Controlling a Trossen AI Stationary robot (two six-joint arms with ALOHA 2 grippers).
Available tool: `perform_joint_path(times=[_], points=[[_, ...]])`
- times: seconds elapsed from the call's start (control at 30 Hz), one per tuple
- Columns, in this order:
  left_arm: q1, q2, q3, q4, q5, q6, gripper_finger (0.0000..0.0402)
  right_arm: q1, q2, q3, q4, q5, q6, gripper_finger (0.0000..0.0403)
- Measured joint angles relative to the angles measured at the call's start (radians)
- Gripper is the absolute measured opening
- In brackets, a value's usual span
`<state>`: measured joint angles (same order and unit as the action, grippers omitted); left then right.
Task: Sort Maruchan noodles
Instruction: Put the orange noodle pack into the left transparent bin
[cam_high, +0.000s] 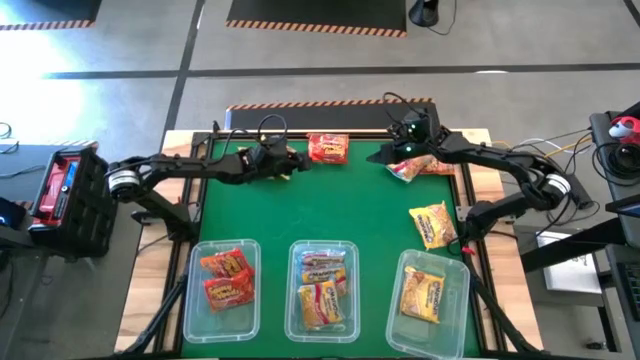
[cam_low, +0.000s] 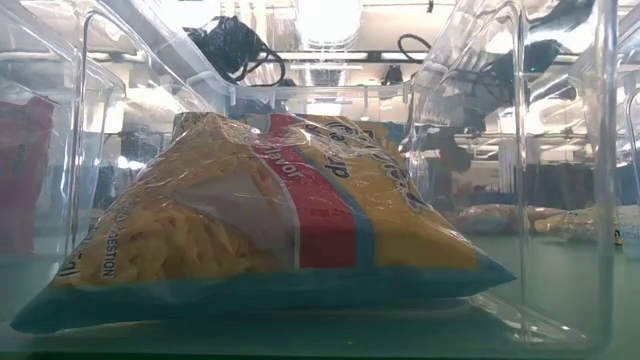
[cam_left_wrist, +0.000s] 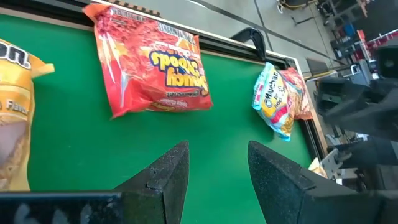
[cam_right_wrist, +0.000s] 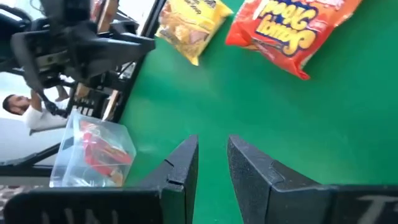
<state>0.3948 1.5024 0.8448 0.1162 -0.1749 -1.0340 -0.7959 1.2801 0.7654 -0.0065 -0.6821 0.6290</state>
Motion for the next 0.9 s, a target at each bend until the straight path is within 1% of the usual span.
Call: perform_joint_path(times=[0.17,0.3,0.47,0.67,0.83,0.9], points=[[0.004,0.021,0.000,0.012,-0.022,-0.031,0.0146,0.000,0.035,0.000,0.045,0.001,0.035,0.0077],[0.005,0.104,0.013,0.014,-0.024,-0.068,0.0146,0.002,0.051,0.000,0.092,0.001,0.073,0.0077],[0.005,0.211,0.080,0.016,-0.018,-0.084,0.0146,0.004,0.057,0.000,0.101,0.003,0.104,0.0071],[0.027,0.281,0.150,0.021,0.028,-0.021,0.0146,0.005,0.054,0.005,0.088,0.003,0.138,0.0047],[0.070,0.283,0.150,0.012,0.036,0.027,0.0146,0.018,0.052,0.046,0.086,0.008,0.138,0.0047],[0.094,0.283,0.150,0.014,0.058,0.053,0.0146,0.027,0.052,0.066,0.075,0.022,0.137,0.0047]])
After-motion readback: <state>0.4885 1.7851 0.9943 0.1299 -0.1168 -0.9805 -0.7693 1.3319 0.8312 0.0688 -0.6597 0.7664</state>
